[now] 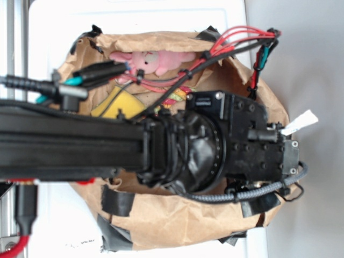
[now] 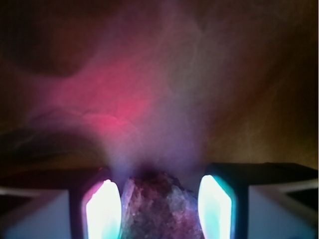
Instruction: Grab the rock.
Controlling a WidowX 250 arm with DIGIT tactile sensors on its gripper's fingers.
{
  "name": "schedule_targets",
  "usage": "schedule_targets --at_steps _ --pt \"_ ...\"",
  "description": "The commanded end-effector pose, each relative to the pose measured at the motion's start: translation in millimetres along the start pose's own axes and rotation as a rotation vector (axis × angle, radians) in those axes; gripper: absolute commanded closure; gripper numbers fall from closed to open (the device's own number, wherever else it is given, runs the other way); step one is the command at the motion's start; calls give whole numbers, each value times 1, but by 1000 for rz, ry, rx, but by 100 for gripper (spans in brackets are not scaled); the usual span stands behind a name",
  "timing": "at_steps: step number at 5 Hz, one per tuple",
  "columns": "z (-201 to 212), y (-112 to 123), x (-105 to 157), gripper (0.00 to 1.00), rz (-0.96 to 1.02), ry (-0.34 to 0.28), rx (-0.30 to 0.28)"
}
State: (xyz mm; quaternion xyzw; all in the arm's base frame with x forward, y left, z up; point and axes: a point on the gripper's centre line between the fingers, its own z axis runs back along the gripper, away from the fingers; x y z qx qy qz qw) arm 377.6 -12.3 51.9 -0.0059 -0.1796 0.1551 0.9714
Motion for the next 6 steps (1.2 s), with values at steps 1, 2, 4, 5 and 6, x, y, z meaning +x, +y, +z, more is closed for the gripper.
schedule_targets --at_steps 1,2,4,5,6 --pt "102 7 10 100 -14 -6 -89" --pt "140 15 7 100 -70 19 -53" --pt "176 42 4 100 -191 56 -47" --pt "178 43 0 100 -275 96 18" --pt "182 40 -9 100 -320 85 40"
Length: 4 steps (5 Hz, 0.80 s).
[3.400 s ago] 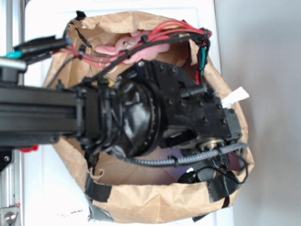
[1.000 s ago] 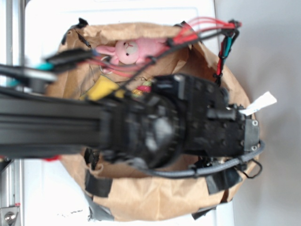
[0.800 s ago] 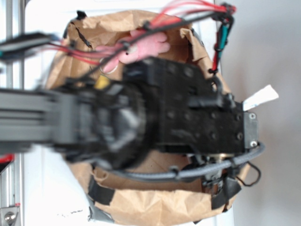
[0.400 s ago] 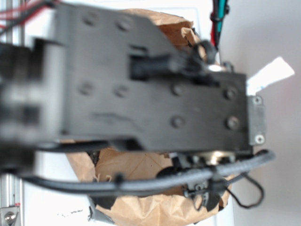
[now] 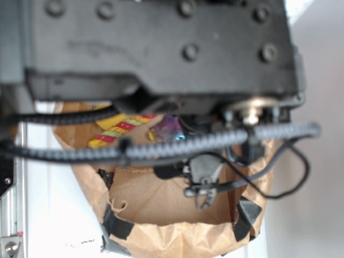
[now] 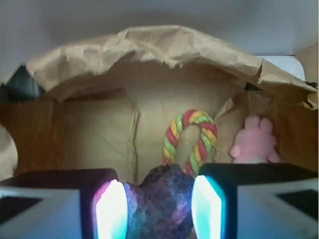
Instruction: Grab the rock.
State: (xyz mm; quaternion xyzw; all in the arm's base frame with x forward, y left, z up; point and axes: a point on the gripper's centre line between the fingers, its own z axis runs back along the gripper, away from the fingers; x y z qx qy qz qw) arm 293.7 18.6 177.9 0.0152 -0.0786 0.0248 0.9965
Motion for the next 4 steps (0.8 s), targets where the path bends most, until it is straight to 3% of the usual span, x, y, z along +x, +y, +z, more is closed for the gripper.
schedule_targets --at_steps 1,2,4 --pt "45 -1 0 100 -54 -136 2" --pt "49 -3 -2 100 -51 -182 -21" --pt "34 -10 -4 100 -62 -175 -6"
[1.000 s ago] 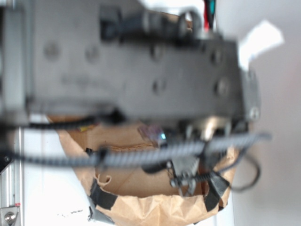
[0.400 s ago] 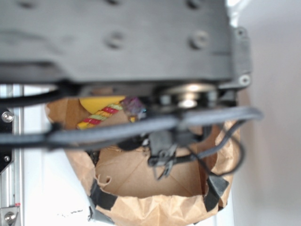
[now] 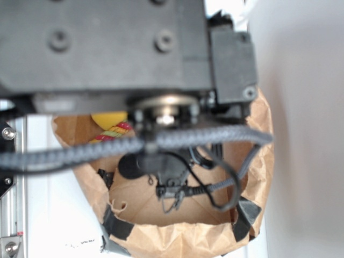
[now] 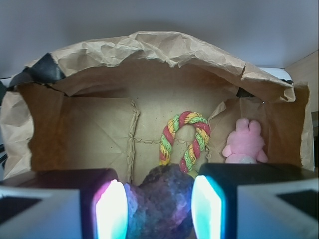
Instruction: Grab the rock.
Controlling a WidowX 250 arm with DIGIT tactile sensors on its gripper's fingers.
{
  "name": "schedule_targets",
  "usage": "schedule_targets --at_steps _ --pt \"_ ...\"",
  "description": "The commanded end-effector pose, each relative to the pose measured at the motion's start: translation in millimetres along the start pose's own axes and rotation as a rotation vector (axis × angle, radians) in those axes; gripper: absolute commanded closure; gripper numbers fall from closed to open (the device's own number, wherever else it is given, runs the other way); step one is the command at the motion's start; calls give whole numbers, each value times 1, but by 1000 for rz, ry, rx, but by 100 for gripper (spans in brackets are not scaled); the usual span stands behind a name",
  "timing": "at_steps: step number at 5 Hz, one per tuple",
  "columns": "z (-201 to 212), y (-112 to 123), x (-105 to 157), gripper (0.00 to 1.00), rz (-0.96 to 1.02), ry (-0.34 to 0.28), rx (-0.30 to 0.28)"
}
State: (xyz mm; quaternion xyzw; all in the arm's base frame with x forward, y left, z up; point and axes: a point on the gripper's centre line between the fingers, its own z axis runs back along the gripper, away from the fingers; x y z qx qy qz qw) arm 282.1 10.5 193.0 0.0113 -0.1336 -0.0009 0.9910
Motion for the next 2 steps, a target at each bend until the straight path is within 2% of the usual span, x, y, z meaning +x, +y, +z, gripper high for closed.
schedule_targets --at_steps 1,2 --pt "17 -6 6 100 -20 -67 -7" --pt "17 -7 5 100 -8 -74 -23"
